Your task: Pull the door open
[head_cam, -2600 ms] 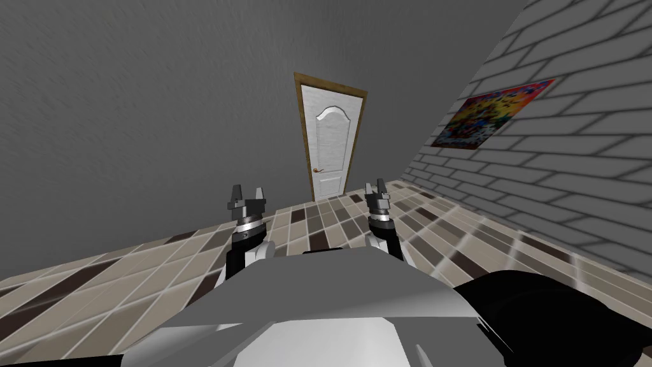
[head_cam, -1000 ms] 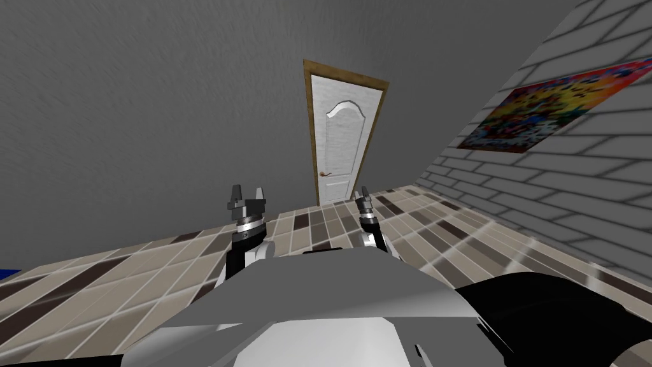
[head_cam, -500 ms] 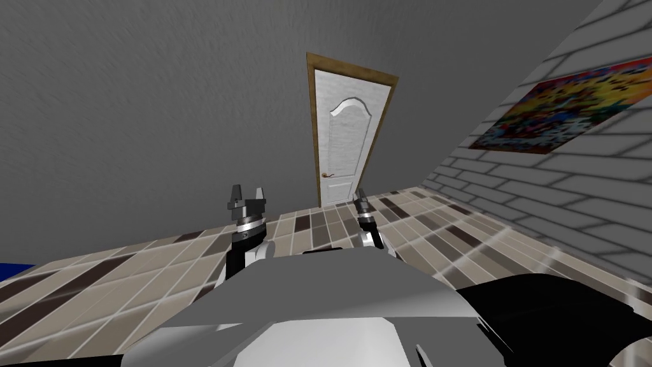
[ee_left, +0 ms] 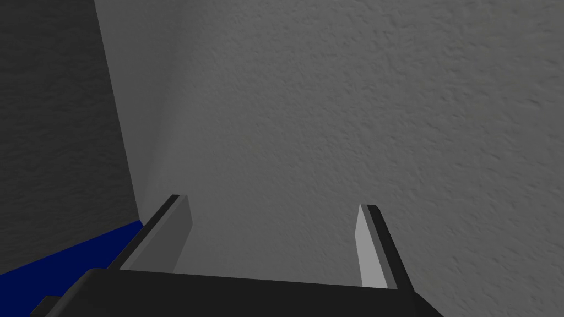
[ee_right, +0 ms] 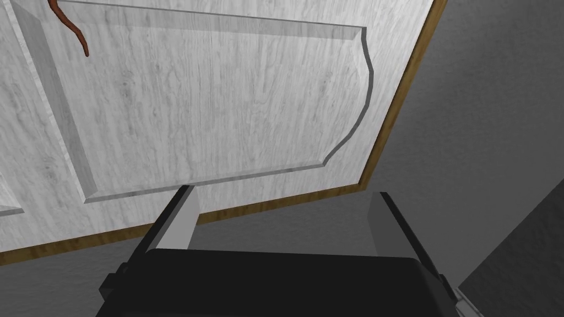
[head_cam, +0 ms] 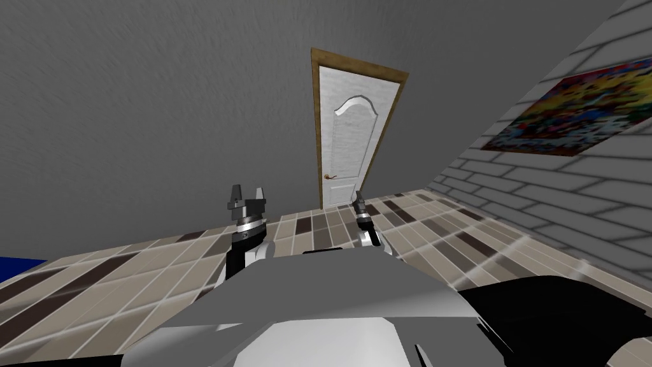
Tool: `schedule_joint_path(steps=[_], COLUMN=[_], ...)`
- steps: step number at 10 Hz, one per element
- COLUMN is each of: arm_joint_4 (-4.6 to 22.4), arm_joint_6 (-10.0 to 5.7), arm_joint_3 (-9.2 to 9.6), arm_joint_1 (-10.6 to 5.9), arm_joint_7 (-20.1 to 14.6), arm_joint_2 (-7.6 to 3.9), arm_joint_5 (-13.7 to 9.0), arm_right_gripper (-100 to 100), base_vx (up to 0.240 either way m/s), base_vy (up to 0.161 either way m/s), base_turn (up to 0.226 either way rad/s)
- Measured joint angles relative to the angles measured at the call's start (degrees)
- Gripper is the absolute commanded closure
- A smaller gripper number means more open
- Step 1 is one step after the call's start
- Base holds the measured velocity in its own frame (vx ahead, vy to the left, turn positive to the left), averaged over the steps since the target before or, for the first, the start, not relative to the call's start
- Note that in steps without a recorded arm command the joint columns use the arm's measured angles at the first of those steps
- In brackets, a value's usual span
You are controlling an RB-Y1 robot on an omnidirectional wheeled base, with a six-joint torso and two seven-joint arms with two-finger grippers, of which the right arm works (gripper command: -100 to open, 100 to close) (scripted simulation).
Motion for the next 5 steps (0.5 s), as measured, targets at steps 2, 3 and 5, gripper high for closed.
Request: schedule_joint_path(steps=[2,3,5], arm_joint_4=[2.93,4.37,7.81], arm_joint_6=[-0.20,-0.27,-0.36], arm_joint_3=[-0.04,-0.03,-0.18], arm_joint_1=[-1.18,-1.79,-3.55], arm_joint_7=[-0.20,-0.26,-0.47], arm_joint_2=[-0.59,-0.83,-1.47], arm_joint_5=[-0.30,-0.43,-0.77], arm_right_gripper=[-100,-100,-100], base_vx=[0.103,0.114,0.104], base_vy=[0.024,0.022,0.022], base_turn=[0.049,0.043,0.054])
